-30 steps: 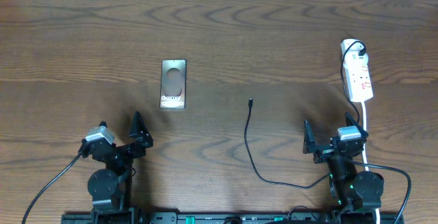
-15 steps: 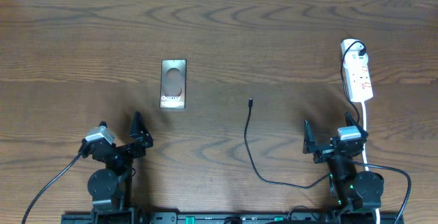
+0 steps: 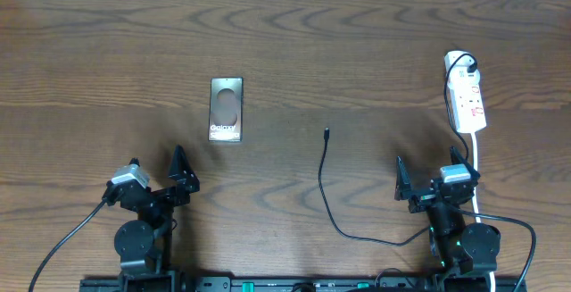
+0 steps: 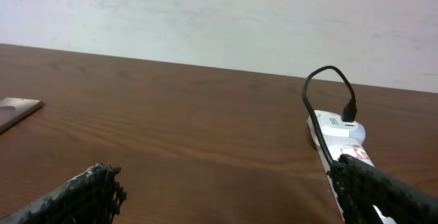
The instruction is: Plug charger to phone and switch on socket
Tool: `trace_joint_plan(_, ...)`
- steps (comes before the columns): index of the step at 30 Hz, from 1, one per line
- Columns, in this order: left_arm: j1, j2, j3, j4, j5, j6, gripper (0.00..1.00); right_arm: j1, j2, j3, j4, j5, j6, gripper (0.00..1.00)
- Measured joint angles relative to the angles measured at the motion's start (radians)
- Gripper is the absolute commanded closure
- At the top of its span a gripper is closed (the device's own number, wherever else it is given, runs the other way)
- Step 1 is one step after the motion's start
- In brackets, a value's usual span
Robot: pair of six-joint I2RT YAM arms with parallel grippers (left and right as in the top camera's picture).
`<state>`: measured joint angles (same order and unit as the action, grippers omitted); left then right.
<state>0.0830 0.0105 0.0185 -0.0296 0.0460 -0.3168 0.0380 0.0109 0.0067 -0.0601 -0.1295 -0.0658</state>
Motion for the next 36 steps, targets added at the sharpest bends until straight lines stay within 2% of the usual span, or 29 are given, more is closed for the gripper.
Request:
trace_joint_plan(16, 0.0, 0.0, 0.005, -0.009, 0.013, 0.0, 0.02, 0.0, 0.0, 0.0, 0.0, 0.0, 0.0, 0.01)
trace_joint_plan(18, 0.0, 0.0, 0.025, -0.05, 0.025, -0.003, 0.02, 0.0, 0.0, 0.0, 0.0, 0.0, 0.0, 0.01)
trace_joint_plan(22, 0.0, 0.021, 0.109, -0.231, 0.049, -0.031, 0.02, 0.0, 0.0, 0.0, -0.001, 0.0, 0.0, 0.01)
trace_joint_plan(26, 0.0, 0.148, 0.323, -0.451, 0.083, -0.049, 0.02, 0.0, 0.0, 0.0, 0.0, 0.001, 0.0, 0.01)
trace_joint_plan(30, 0.0, 0.401, 0.675, -0.748, 0.111, -0.011, 0.02, 0.0, 0.001, 0.0, 0.001, 0.008, 0.0, 0.01)
trace_joint_plan(31, 0.0, 0.517, 0.816, -0.832, 0.114, 0.016, 0.02, 0.0, 0.001, 0.0, -0.002, 0.008, 0.0, 0.01)
trace_joint_plan(33, 0.0, 0.659, 0.988, -0.993, 0.114, 0.049, 0.02, 0.0, 0.001, 0.0, 0.0, 0.01, 0.0, 0.01)
trace_joint_plan(36, 0.0, 0.884, 1.239, -1.144, 0.117, 0.09, 0.02, 0.0, 0.001, 0.0, -0.002, 0.011, 0.0, 0.01)
